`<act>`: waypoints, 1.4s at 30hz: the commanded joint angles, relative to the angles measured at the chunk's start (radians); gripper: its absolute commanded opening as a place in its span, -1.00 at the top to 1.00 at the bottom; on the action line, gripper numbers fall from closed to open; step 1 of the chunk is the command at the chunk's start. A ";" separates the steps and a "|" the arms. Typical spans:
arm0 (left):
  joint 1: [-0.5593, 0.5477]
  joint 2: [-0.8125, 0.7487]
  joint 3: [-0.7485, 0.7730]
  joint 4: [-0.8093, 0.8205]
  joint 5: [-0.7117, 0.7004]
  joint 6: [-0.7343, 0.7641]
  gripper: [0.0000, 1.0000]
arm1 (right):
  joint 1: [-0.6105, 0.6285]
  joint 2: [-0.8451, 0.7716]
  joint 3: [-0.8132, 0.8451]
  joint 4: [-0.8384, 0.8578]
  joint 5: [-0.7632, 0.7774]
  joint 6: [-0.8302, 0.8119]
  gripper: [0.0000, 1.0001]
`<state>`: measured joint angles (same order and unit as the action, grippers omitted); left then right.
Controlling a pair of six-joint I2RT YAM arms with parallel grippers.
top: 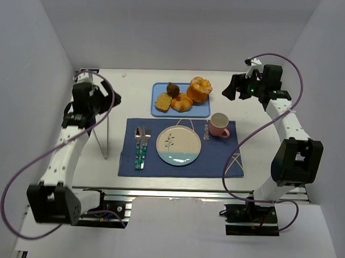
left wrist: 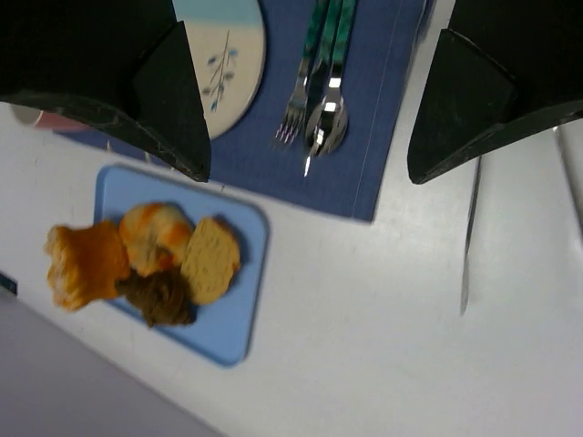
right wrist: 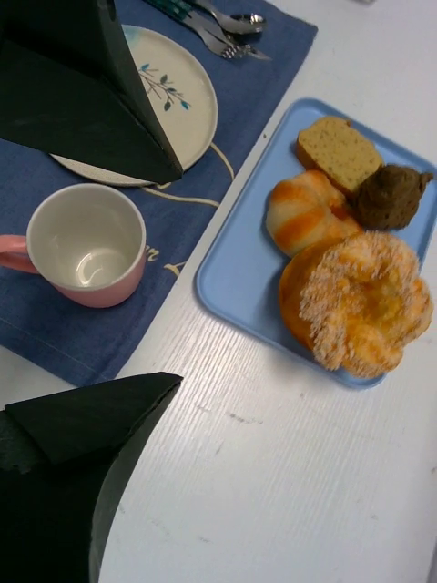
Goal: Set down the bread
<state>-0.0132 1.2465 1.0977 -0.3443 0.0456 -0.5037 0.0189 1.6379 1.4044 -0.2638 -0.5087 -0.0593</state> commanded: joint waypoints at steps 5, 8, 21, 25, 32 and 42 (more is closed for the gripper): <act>0.004 -0.251 -0.154 -0.320 -0.177 0.060 0.26 | -0.025 -0.069 -0.015 0.078 -0.603 -0.195 -0.13; 0.007 -0.269 -0.177 -0.377 -0.211 0.073 0.97 | 0.088 -0.044 0.047 -0.093 -0.536 -0.323 1.00; 0.012 0.059 -0.114 -0.495 -0.270 0.270 -0.74 | 0.250 -0.122 -0.107 0.021 -0.436 -0.180 -0.79; 0.012 0.146 -0.136 -0.427 -0.262 0.310 -0.74 | 0.246 -0.116 -0.110 0.029 -0.433 -0.163 -0.79; 0.067 0.272 -0.165 -0.282 -0.188 0.330 -0.69 | 0.242 -0.098 -0.085 0.018 -0.422 -0.165 -0.79; 0.105 0.387 -0.190 -0.136 -0.138 0.330 -0.48 | 0.222 -0.093 -0.079 0.003 -0.421 -0.155 -0.79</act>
<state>0.0837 1.6329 0.9218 -0.5510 -0.1120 -0.1799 0.2504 1.5463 1.2980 -0.2691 -0.9253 -0.2222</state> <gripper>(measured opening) 0.742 0.895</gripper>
